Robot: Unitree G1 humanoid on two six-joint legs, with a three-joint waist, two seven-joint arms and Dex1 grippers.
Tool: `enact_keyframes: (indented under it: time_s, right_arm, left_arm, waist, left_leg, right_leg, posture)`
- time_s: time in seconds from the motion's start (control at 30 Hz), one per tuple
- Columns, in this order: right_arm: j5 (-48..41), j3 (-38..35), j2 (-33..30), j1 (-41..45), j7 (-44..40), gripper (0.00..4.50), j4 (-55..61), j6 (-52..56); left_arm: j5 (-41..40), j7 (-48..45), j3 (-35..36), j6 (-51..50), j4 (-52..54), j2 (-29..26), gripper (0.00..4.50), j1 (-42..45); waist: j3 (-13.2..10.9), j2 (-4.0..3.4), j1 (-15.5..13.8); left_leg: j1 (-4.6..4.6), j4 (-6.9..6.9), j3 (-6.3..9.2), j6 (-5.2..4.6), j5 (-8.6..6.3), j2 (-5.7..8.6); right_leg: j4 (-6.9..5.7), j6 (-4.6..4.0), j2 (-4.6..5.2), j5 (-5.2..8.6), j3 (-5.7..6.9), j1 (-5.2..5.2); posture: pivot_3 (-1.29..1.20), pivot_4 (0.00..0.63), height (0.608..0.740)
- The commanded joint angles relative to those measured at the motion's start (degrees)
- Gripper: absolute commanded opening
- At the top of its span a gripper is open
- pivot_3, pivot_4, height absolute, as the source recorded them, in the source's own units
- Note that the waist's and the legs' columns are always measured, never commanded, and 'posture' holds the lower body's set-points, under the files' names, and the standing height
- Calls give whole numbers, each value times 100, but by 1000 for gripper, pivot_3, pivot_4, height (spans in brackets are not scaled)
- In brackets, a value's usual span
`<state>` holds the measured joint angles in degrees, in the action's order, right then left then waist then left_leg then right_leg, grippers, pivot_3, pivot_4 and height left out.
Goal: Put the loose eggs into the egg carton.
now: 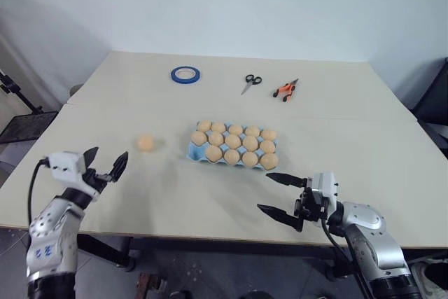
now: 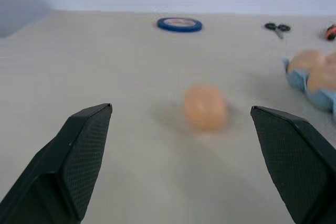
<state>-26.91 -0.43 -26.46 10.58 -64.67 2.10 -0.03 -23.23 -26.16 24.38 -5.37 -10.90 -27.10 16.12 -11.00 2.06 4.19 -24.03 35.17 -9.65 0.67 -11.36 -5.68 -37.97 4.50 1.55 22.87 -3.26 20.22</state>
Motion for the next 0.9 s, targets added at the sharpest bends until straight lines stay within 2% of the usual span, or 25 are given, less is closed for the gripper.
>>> enact_keyframes:
  time_s: [0.03, 0.27, 0.43, 0.53, 0.67, 0.73, 0.9]
  right_arm:
    - [-57, -45, 9, 75, 24, 4449, 119, -48]
    - [-34, -4, 48, 89, 150, 4449, 190, -7]
    - [-42, 22, 67, 37, 264, 4449, 314, 76]
    - [-45, 28, 69, 9, 334, 4500, 404, 124]
    - [-42, 19, 77, 25, 417, 4500, 462, 174]
    - [-33, 14, 65, 23, 434, 4500, 458, 175]
    - [21, 23, 57, -24, 442, 4500, 388, 107]
  left_arm:
    - [312, -82, -402, 12, -571, -82, 4500, 582]
    - [820, 11, -917, 314, -2237, 36, 4500, 1820]
    - [1082, 246, -1046, 575, -3200, 155, 4500, 2373]
    - [1160, 356, -1070, 633, -3573, 193, 3926, 2555]
    - [1122, 160, -1100, 799, -3678, 219, 2688, 2619]
    - [844, -345, -1035, 1080, -3346, 275, 2040, 2584]
    - [715, -1485, -1453, 1271, -2387, 358, 2040, 2361]
  waist:
    - [0, 0, -34]
    - [0, 1, -98]
    - [0, 1, -98]
    - [0, 1, -103]
    - [0, 1, -106]
    - [-1, 2, -111]
    - [-1, 2, -121]
  left_leg:
    - [0, 1, -2, 2, 3, 0]
    - [-8, 2, -36, 10, 1, -9]
    - [-10, 10, -42, 8, 0, -6]
    - [-10, 12, -42, 7, 0, -8]
    - [-9, 17, -40, 10, 1, -8]
    - [-10, 22, -40, 9, 1, -8]
    - [-13, 26, -41, 9, 2, -7]
  right_leg:
    - [0, 0, -1, 0, 1, 1]
    - [-2, 7, -15, 2, 6, 32]
    - [-2, 10, -10, 3, 5, 33]
    - [-8, 10, -11, 3, 5, 34]
    - [-21, 10, -12, 3, 7, 35]
    - [-24, 10, -11, 3, 8, 35]
    - [-27, 10, -12, 3, 13, 35]
  posture:
    - [0, 150, 740]
    - [0, 150, 740]
    - [0, 150, 740]
    - [0, 150, 740]
    - [0, 150, 740]
    - [0, 150, 740]
    - [0, 150, 740]
